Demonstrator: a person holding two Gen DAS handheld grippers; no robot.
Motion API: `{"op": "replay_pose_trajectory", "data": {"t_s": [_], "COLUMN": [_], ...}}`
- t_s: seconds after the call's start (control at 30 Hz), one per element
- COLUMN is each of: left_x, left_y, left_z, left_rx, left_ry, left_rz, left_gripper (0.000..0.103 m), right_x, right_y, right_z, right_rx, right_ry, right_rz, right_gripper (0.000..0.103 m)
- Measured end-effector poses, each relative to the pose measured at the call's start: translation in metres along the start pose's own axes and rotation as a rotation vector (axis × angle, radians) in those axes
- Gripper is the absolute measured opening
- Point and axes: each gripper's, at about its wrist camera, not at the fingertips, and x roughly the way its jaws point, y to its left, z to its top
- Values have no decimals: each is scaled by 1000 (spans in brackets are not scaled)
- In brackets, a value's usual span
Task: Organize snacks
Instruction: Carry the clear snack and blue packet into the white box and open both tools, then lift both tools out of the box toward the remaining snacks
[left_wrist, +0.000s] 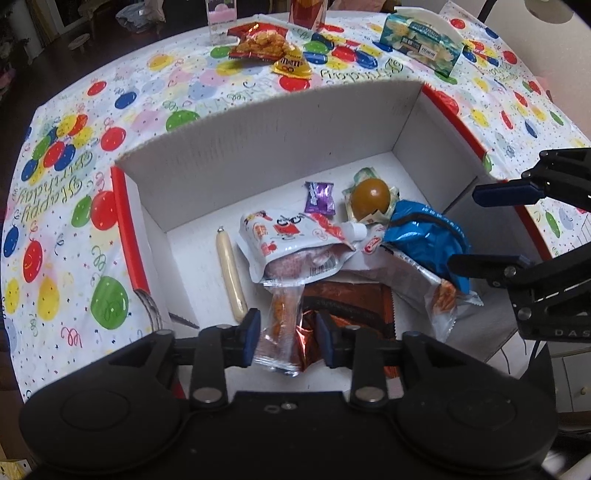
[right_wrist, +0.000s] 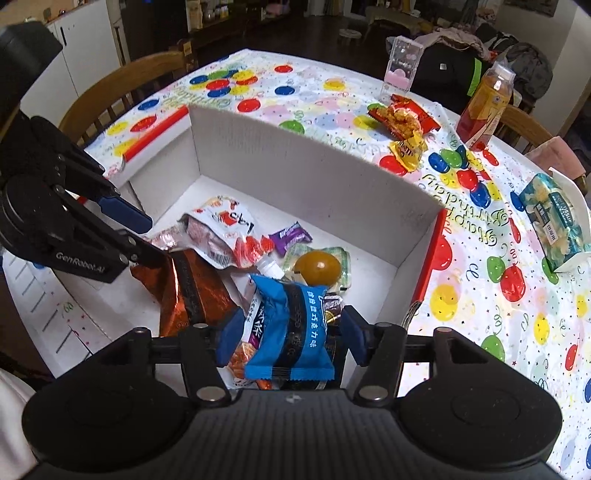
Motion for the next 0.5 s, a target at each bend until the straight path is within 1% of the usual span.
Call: {"op": "replay_pose_trajectory", "data": {"t_s": [0.03,0.07,0.13,0.3,0.37,0.5], "left_x": [-2,-5,-12,-25,-30,-40], "left_y": [0,0,-1,-1,-2,-3], "left_z": [0,1,1,7,10,19], "left_rx": [-4,-8,-12,-20,-20,-18], "left_ry": [-8,-20,-56,-99,-117,-154], "left_rz": [0,4,23,21,23,20], "left_gripper": [47,61,72,74,78,82], "right_x": [-2,-5,-11,-26,-33,-44], "right_y": [-1,-2,-4,-12,-18,-29], "right_z": [1,2,5,11,15,22], "right_rx": [6,12,22,54,77,115], "right_ry": [-5,-11,-24,-56,-71,-103], "right_rz": [3,7,13,17,24,30], "right_gripper": [62,64,69,71,71,77]}}
